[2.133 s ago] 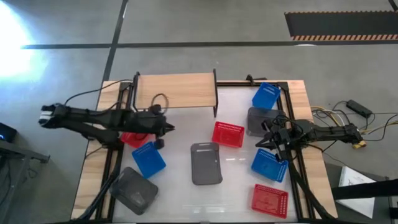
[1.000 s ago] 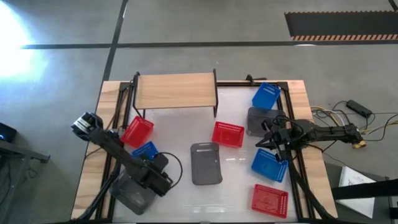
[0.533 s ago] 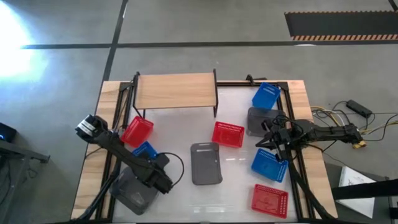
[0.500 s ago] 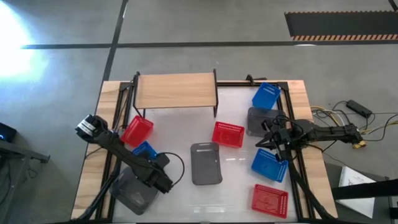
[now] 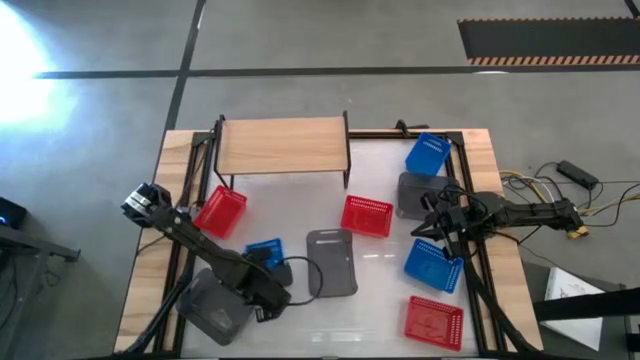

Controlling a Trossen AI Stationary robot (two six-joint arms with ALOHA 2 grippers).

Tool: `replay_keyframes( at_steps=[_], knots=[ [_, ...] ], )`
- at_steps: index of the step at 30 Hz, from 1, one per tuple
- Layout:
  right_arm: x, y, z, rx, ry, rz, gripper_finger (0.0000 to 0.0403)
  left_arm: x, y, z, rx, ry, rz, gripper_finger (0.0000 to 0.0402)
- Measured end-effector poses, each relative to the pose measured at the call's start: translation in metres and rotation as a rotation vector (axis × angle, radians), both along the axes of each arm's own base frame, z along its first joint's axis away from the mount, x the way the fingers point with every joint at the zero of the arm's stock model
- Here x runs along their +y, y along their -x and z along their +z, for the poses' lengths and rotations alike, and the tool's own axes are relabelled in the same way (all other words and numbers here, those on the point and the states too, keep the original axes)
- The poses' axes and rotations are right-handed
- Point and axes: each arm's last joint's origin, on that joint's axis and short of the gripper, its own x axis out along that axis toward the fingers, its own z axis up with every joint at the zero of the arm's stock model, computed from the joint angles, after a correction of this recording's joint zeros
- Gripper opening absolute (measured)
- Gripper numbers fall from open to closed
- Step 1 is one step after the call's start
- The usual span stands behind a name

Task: Stack baskets on shelf by color
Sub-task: Put the bottom left blue bin on the shelf

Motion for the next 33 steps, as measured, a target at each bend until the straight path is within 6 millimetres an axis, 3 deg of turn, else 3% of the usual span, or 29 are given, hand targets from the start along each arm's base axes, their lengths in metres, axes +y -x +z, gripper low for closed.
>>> replay_keyframes(
  at_steps=[3, 6, 10, 14, 19, 23, 28, 33],
  knots=[
    [0.0, 0.0, 0.0, 0.0, 0.001, 0.0, 0.0009, 0.0, -0.008, 0.033, -0.098, 0.007, -0.127, 0.0001],
    [0.0, 0.0, 0.0, 0.0, 0.0, 0.0, 0.0009, 0.014, -0.013, 0.068, -0.17, -0.062, -0.171, 0.0001],
    [0.0, 0.0, 0.0, 0.0, 0.0, 0.0, 0.0009, 0.055, -0.012, 0.101, -0.152, -0.228, -0.139, 0.0],
    [0.0, 0.0, 0.0, 0.0, 0.001, 0.0, 0.0009, 0.11, -0.01, 0.122, -0.112, -0.36, -0.083, 0.0],
    [0.0, 0.0, 0.0, 0.0, 0.0, 0.0, 0.0009, 0.18, -0.003, 0.124, -0.034, -0.441, -0.075, 0.0],
    [0.0, 0.0, 0.0, 0.0, 0.001, 0.0, 0.0009, 0.222, 0.015, 0.117, 0.053, -0.462, -0.033, 0.0],
    [0.0, 0.0, 0.0, 0.0, 0.0, 0.0, 0.0009, 0.254, 0.049, 0.106, 0.078, -0.384, 0.05, 0.0],
    [0.0, 0.0, 0.0, 0.0, 0.0, 0.0, 0.0009, 0.264, 0.077, 0.089, 0.076, -0.372, 0.066, 0.0]
  ],
)
